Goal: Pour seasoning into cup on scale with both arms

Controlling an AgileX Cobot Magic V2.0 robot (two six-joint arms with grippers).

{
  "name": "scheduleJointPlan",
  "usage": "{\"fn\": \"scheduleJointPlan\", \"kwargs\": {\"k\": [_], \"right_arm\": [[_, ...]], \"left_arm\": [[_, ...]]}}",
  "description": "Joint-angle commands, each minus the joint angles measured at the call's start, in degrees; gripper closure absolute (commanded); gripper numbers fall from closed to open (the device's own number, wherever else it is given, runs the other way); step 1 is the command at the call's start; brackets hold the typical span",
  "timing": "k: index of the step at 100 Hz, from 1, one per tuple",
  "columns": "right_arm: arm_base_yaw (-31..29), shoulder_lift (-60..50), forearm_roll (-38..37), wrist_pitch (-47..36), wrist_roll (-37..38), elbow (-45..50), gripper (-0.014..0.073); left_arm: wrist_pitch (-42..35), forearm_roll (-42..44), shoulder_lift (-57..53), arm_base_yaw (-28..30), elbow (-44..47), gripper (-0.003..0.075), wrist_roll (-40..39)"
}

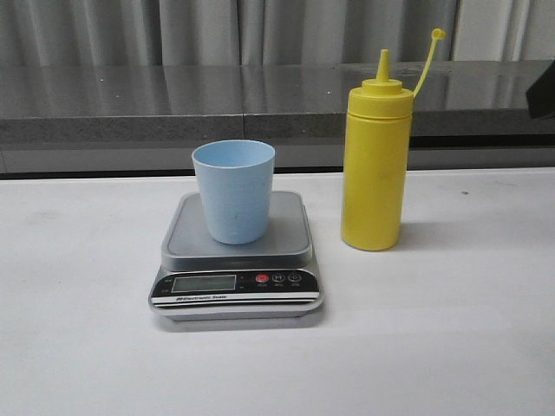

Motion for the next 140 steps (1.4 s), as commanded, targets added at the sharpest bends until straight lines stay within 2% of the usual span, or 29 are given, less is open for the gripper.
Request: {"fn": "scheduleJointPlan", "kwargs": {"k": [1, 44, 106, 128, 140], "right_arm": [[1.0, 1.7, 0.1, -9.2, -0.1, -2.0, -0.0041], [8.7, 15.7, 0.1, -28.3, -0.1, -2.0, -0.004], [8.7, 35.6, 0.2, -57.1, -0.1, -2.0, -0.004], [8.7, 41.0, 4.7, -62.5, -0.1, -2.0, -0.004], [8.7, 43.0, 3.7, -63.8, -0.1, -2.8, -0.004]], "left_arm": [[-4.2, -0.2, 0.3, 0.2, -1.6, 0.074, -0.6], [-4.2, -0.2, 0.3, 0.2, -1.6, 0.074, -0.6], [-4.1, -0.2, 0.3, 0.2, -1.6, 0.074, -0.6], [-4.1, -0.2, 0.3, 0.2, -1.6, 0.074, -0.6], [-4.1, -0.2, 0.3, 0.2, -1.6, 0.074, -0.6]]}}
